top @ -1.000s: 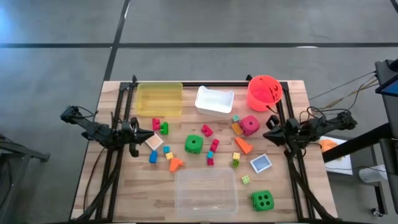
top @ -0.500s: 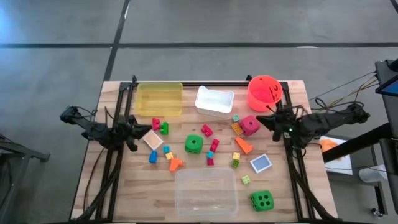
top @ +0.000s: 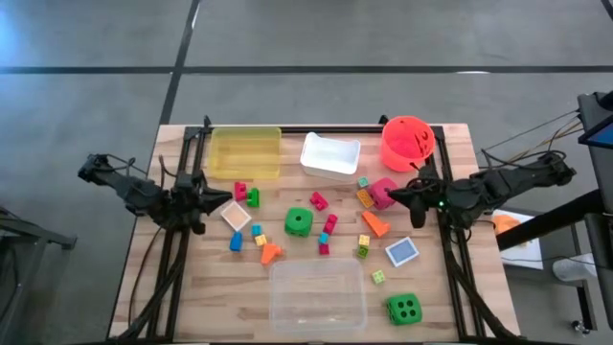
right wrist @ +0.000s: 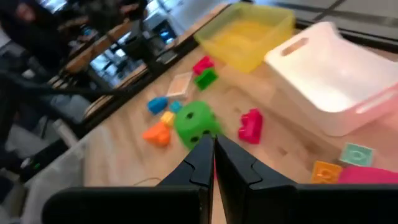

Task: Pick & Place Toys
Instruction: Put the orange game piece into the white bin

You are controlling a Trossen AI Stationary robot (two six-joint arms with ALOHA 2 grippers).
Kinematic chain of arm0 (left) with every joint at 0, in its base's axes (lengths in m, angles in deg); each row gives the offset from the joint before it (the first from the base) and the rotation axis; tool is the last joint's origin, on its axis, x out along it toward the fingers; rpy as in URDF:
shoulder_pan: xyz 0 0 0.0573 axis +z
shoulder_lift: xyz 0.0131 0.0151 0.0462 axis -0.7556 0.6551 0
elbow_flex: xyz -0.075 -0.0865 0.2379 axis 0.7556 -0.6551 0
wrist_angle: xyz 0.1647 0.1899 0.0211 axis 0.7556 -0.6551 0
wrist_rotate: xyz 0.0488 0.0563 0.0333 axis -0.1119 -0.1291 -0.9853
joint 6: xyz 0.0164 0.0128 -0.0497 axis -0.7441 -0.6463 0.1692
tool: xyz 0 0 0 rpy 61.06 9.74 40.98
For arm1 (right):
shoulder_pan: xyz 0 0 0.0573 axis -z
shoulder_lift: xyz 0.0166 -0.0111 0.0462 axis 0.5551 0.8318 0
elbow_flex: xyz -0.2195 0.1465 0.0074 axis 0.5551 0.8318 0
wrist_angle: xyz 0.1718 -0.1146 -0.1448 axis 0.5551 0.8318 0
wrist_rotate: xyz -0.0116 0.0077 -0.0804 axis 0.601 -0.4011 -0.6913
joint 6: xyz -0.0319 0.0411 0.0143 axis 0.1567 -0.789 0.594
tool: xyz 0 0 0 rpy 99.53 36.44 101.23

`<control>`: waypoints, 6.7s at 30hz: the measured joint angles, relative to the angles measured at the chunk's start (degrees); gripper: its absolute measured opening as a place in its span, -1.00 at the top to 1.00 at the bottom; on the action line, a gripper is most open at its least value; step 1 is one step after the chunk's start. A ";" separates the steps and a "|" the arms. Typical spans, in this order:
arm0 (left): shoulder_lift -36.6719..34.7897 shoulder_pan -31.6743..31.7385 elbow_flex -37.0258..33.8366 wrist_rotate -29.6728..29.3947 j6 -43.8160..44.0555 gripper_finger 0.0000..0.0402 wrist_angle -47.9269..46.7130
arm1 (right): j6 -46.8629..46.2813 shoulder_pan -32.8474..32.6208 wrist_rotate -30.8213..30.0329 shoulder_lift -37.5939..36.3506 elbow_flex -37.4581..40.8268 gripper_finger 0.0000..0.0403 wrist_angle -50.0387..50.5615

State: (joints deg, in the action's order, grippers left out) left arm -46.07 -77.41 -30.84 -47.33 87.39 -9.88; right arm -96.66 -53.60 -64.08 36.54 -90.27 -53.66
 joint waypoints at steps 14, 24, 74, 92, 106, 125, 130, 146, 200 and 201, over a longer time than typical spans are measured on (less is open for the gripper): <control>9.05 1.12 7.11 -0.27 10.73 0.86 -0.57 | -10.01 0.04 2.07 1.66 -1.13 0.94 0.85; 9.44 1.13 7.11 -2.56 15.04 0.86 5.78 | -9.99 0.07 1.63 2.47 -1.02 0.94 2.64; 10.14 4.29 7.11 -4.15 19.45 0.86 6.20 | -14.67 0.37 7.53 36.10 -0.95 -0.35 13.49; 10.16 4.31 7.11 -4.13 18.95 0.86 6.07 | -9.01 -0.13 6.92 44.99 -0.70 -0.35 11.17; 10.17 4.31 7.11 -4.11 18.57 0.86 6.07 | -0.81 -0.09 7.85 49.30 2.50 -0.35 4.87; 10.17 4.31 7.11 -4.13 18.59 0.86 6.09 | 0.16 0.07 7.99 49.34 3.62 0.18 4.41; 10.17 4.31 7.10 -4.11 18.59 0.86 6.07 | -0.13 0.11 9.96 48.39 3.46 0.18 5.26; 10.14 4.33 7.08 -4.13 18.59 0.86 6.03 | 0.39 1.74 13.54 35.60 -13.54 0.18 27.80; 10.17 4.48 7.08 -4.76 23.20 0.86 3.02 | 52.81 45.92 25.69 75.48 -52.09 0.18 27.88; 10.17 4.48 7.08 -4.76 23.36 0.86 3.01 | 51.94 45.92 25.70 75.48 -51.80 0.18 27.80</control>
State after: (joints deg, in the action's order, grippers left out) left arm -35.90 -72.93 -23.76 -52.10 110.75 -6.87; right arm -44.72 -7.67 -38.39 112.02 -142.08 -25.86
